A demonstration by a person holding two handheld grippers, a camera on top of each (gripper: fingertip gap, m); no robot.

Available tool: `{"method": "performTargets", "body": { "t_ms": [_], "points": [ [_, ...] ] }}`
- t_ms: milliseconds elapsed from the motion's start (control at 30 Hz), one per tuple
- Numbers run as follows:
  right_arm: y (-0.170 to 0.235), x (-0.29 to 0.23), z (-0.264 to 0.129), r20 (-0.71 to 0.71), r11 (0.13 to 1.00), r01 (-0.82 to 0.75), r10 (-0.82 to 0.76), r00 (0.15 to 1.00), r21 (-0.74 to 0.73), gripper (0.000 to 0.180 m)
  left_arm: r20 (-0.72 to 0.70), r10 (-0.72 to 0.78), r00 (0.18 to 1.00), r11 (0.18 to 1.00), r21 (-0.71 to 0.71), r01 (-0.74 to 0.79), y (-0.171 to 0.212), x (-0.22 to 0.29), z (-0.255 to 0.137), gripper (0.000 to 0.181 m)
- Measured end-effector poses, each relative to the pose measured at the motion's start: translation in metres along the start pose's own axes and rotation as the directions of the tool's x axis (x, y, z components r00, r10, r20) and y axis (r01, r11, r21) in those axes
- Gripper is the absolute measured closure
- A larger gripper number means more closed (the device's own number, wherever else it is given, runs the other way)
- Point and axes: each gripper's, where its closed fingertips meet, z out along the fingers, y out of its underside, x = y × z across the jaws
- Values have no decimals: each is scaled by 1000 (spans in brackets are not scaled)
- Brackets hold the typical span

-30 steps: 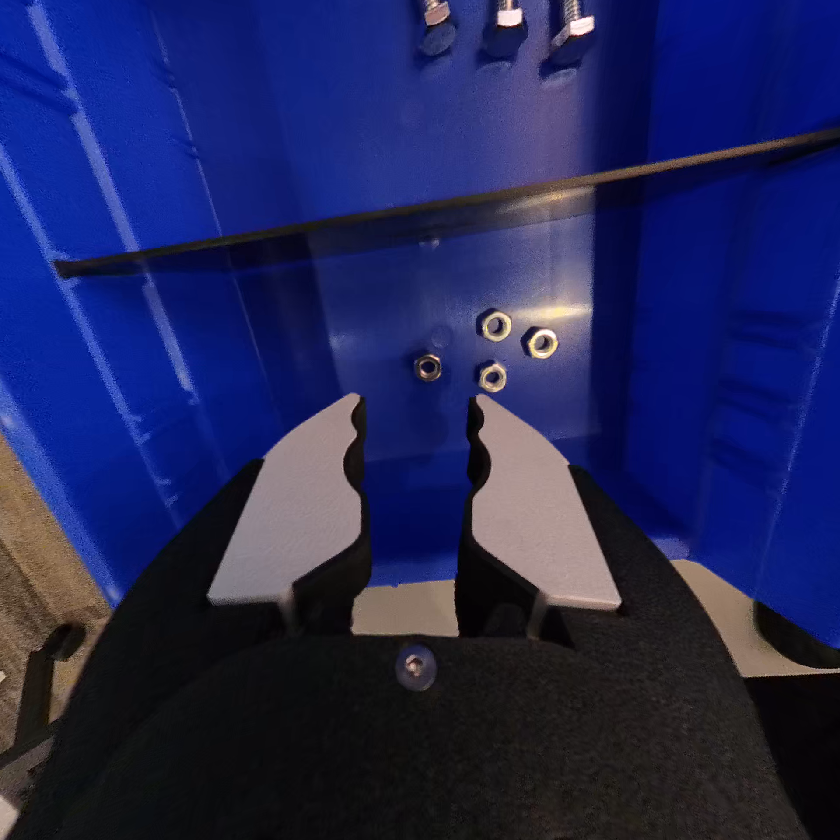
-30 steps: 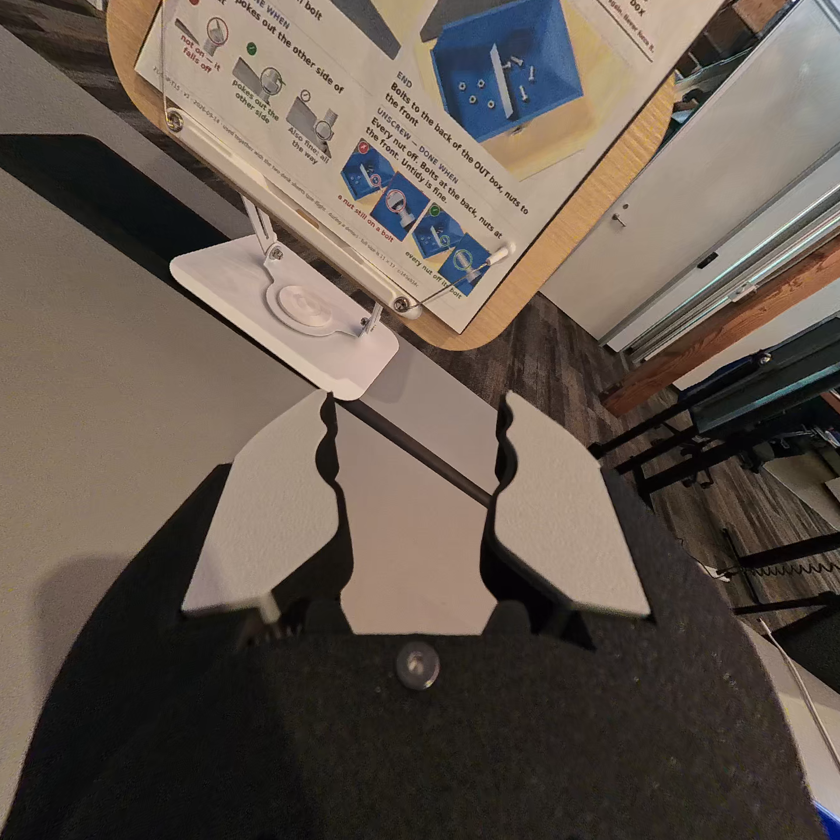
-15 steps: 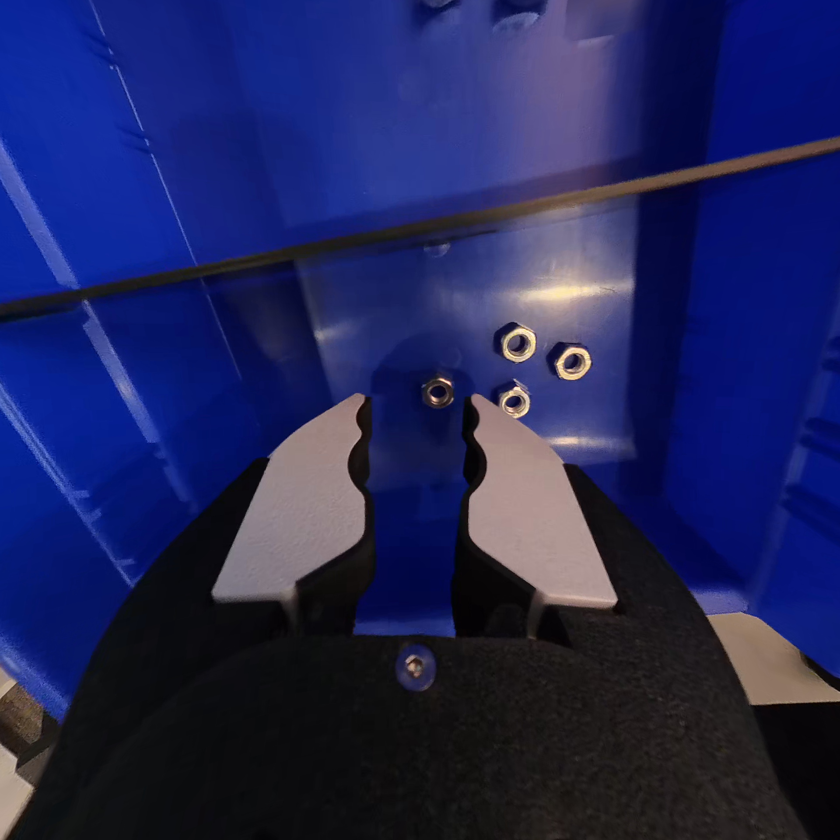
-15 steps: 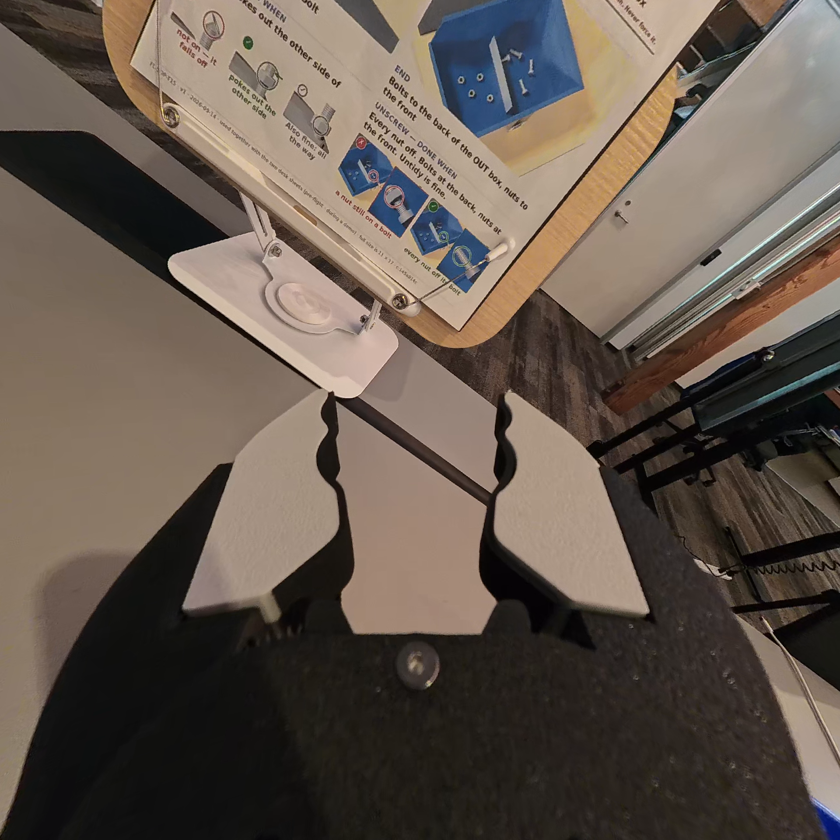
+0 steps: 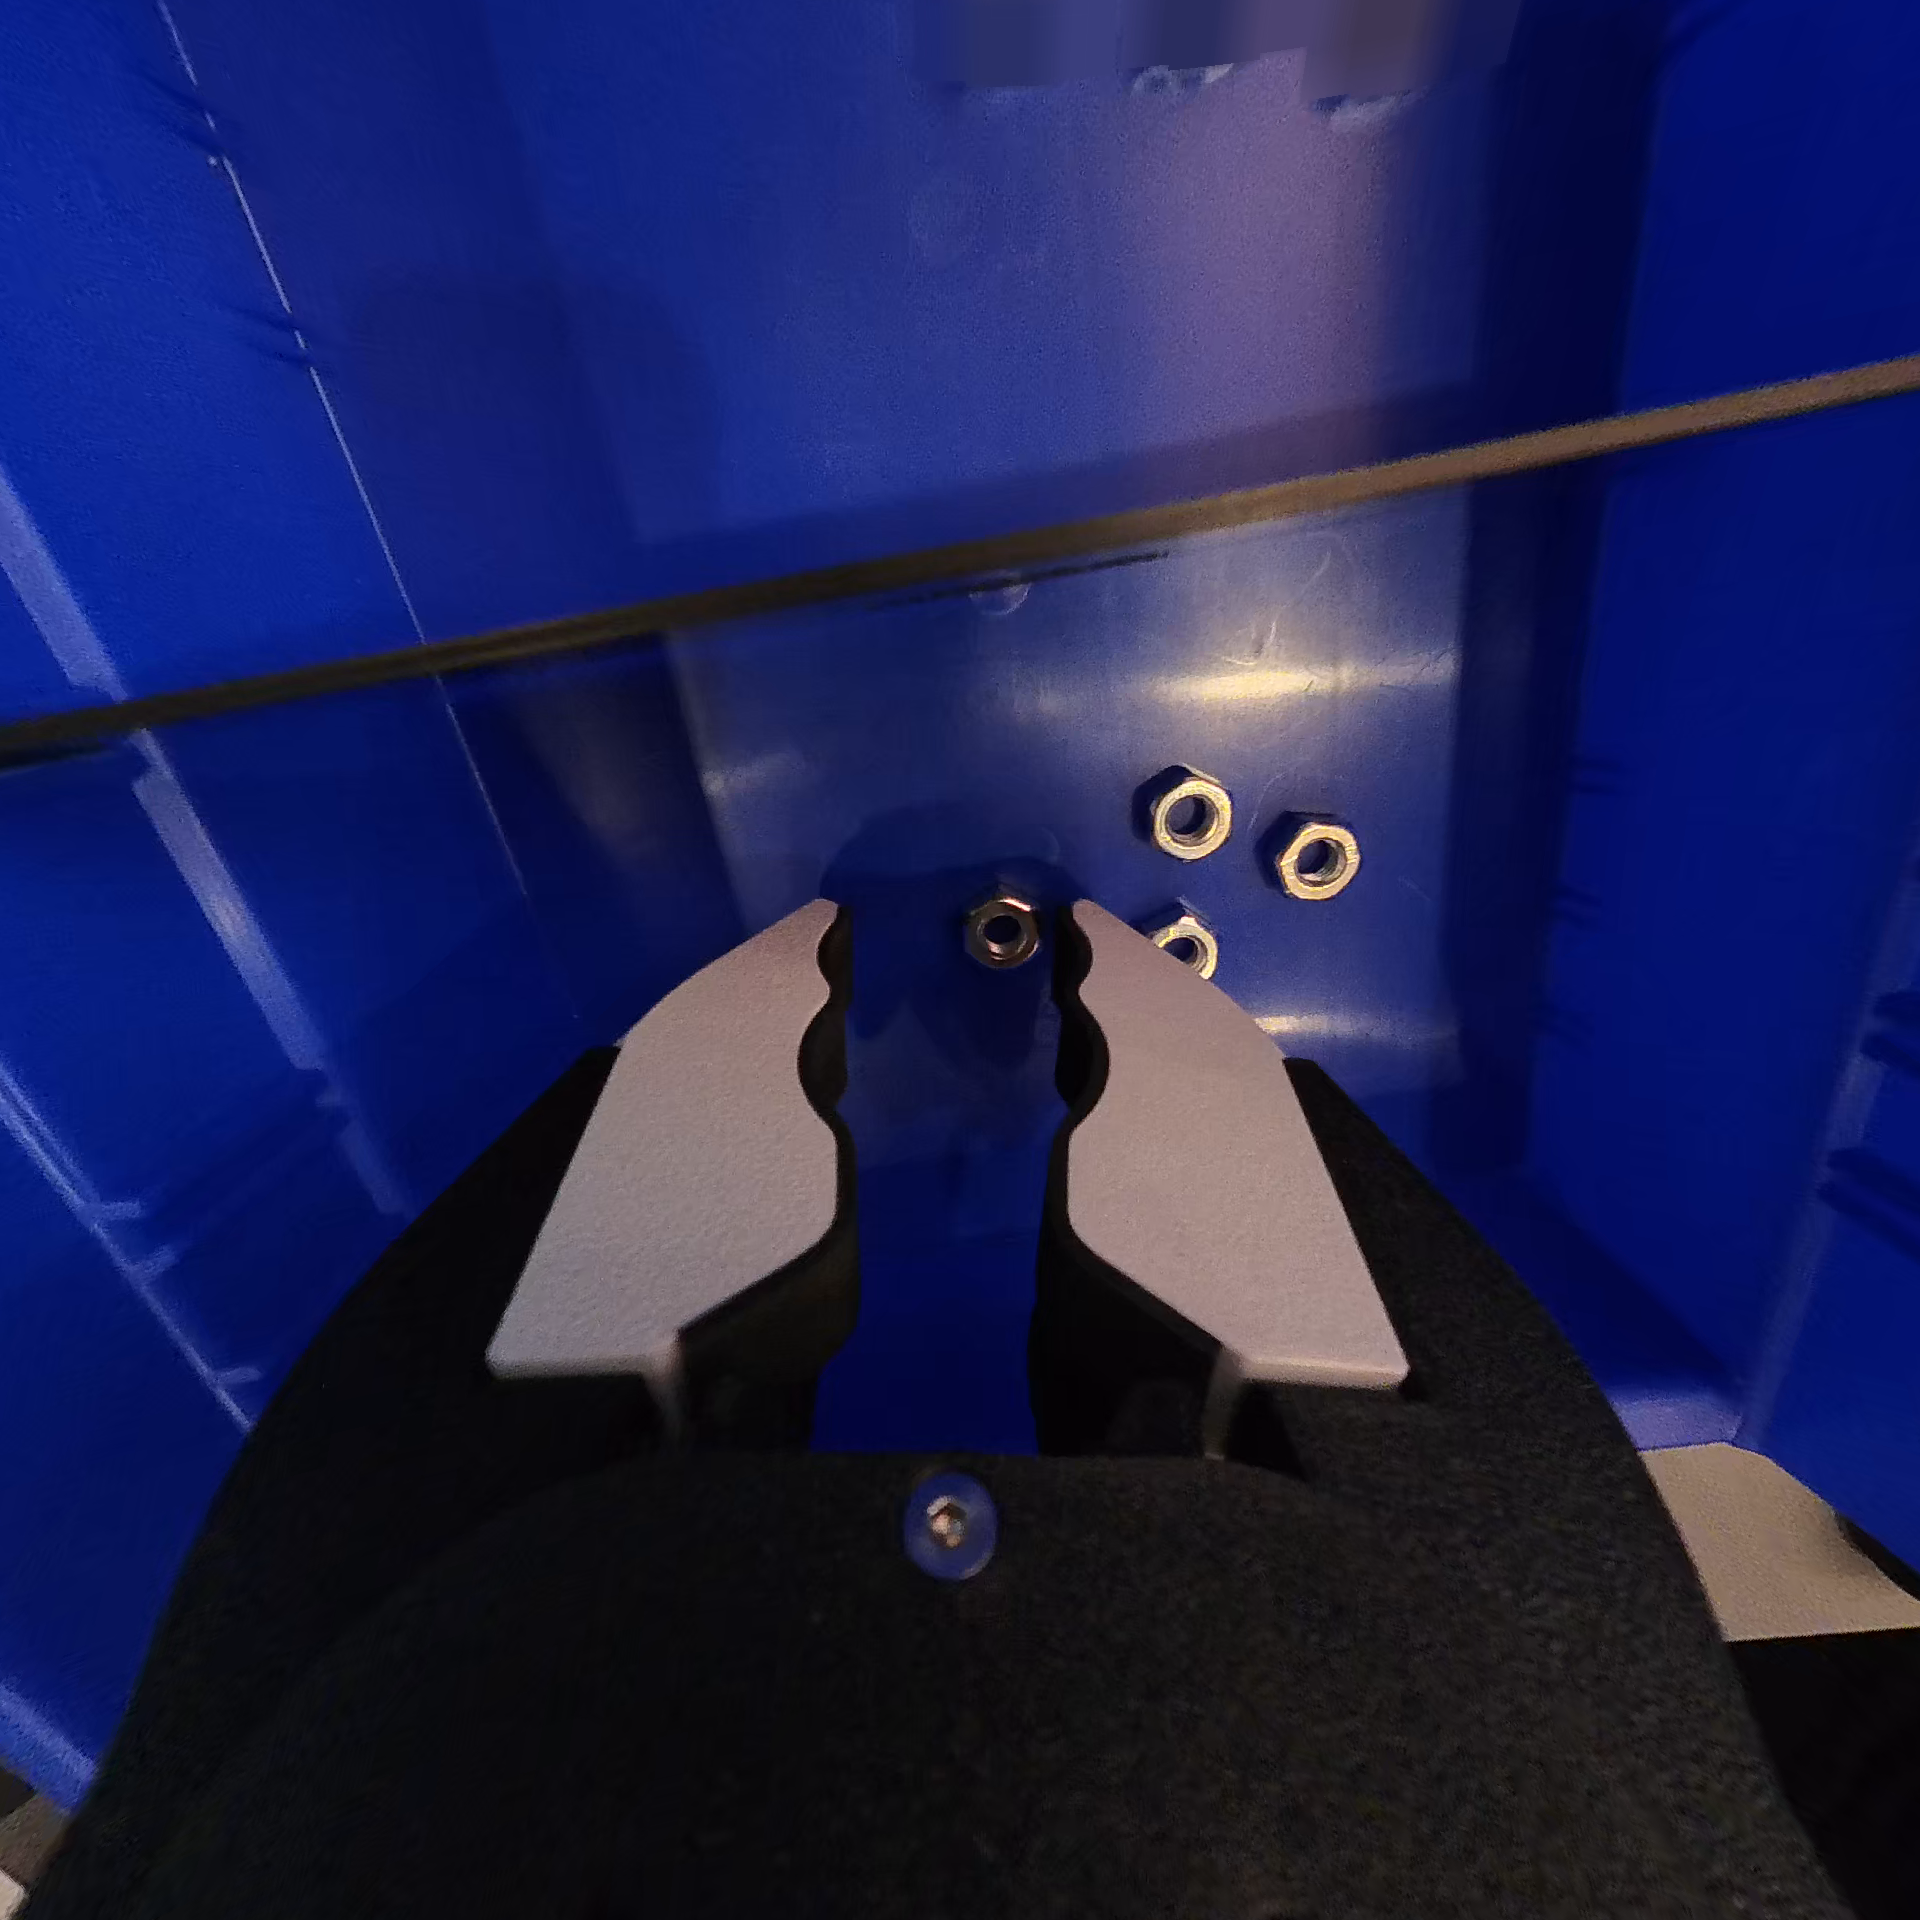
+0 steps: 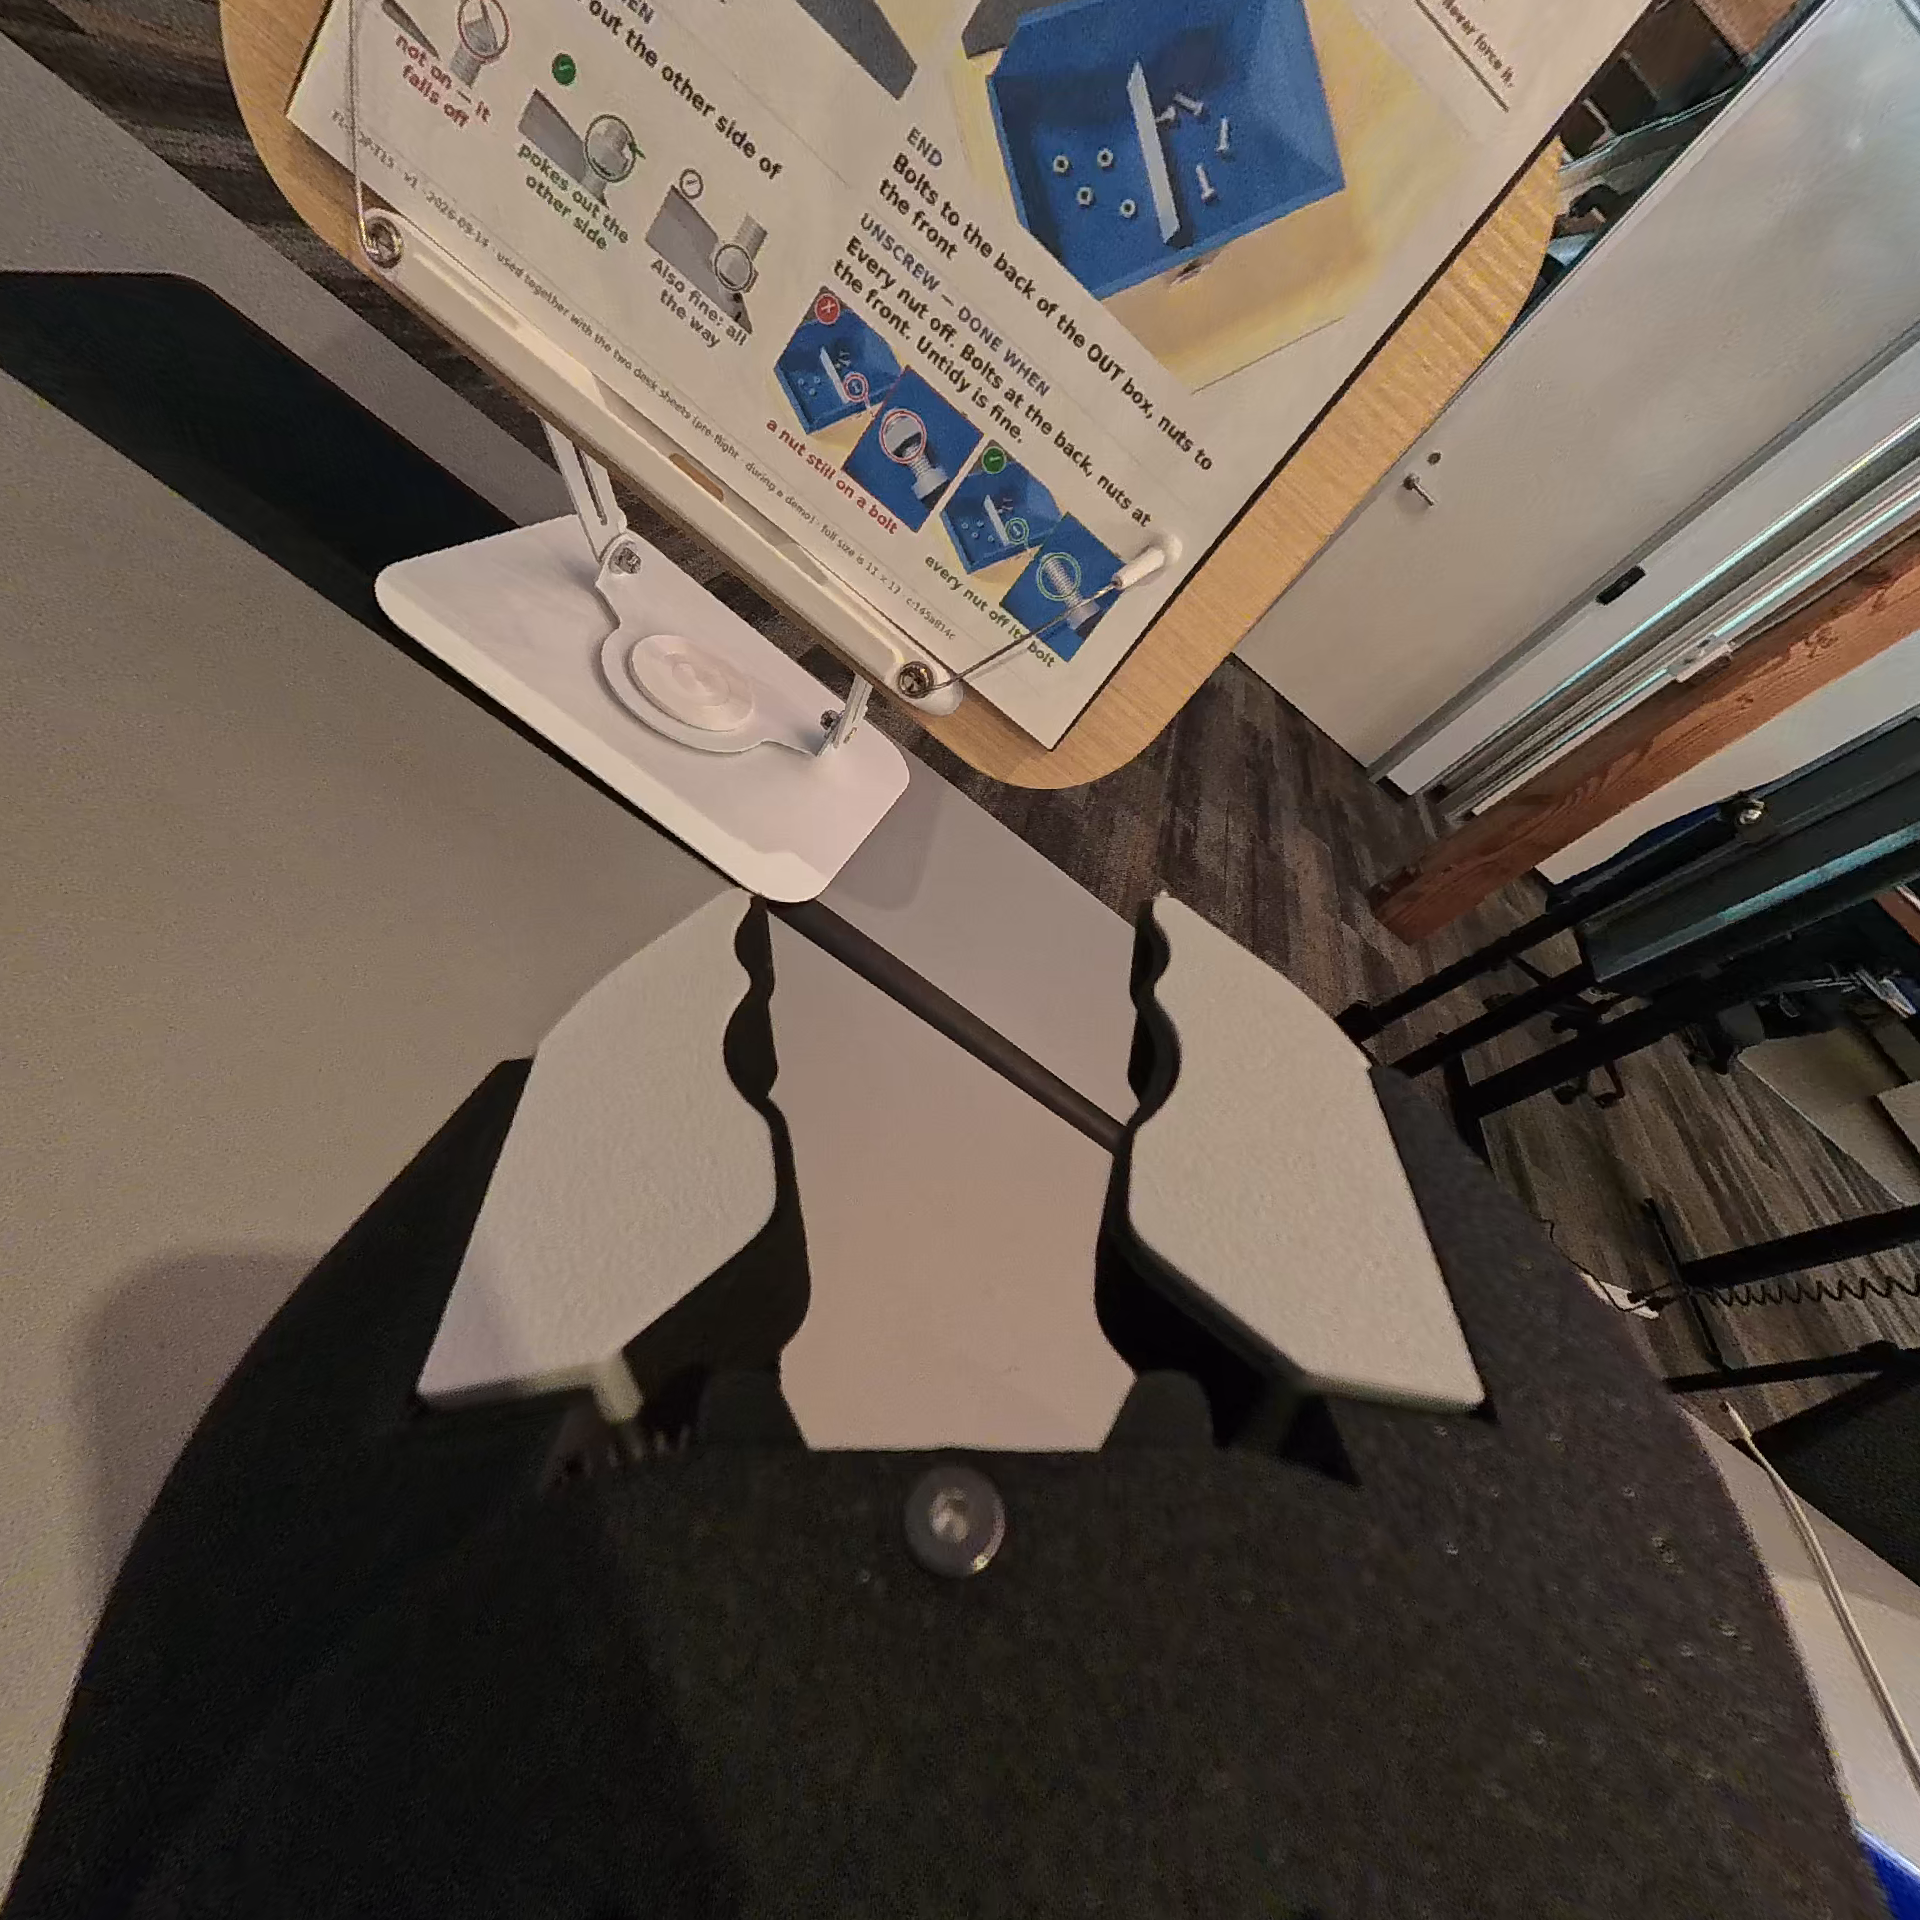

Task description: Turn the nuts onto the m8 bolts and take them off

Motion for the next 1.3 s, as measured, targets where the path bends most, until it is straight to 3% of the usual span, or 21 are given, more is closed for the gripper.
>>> {"method": "performTargets", "body": {
  "t_ms": [33,500,967,1167,1300],
  "points": [
    [0,0,0,0,1000,0,0,1000,1,114,0,3,1000,1000,0,-3,0,0,0,143],
    [-1,0,-1,4,1000,-5,5,1000,3,114,-5,25,1000,1000,-10,-25,1,4,1,162],
    [-4,6,-5,9,999,-36,36,999,20,114,45,-17,999,1000,25,16,-3,-2,-6,166],
    [-7,14,-9,1,998,-59,59,998,38,114,44,6,999,990,139,-12,-30,6,-83,166],
    [-6,18,-9,-7,998,-55,56,998,35,114,31,149,988,962,226,-152,-67,64,-151,167]
  ]
}}
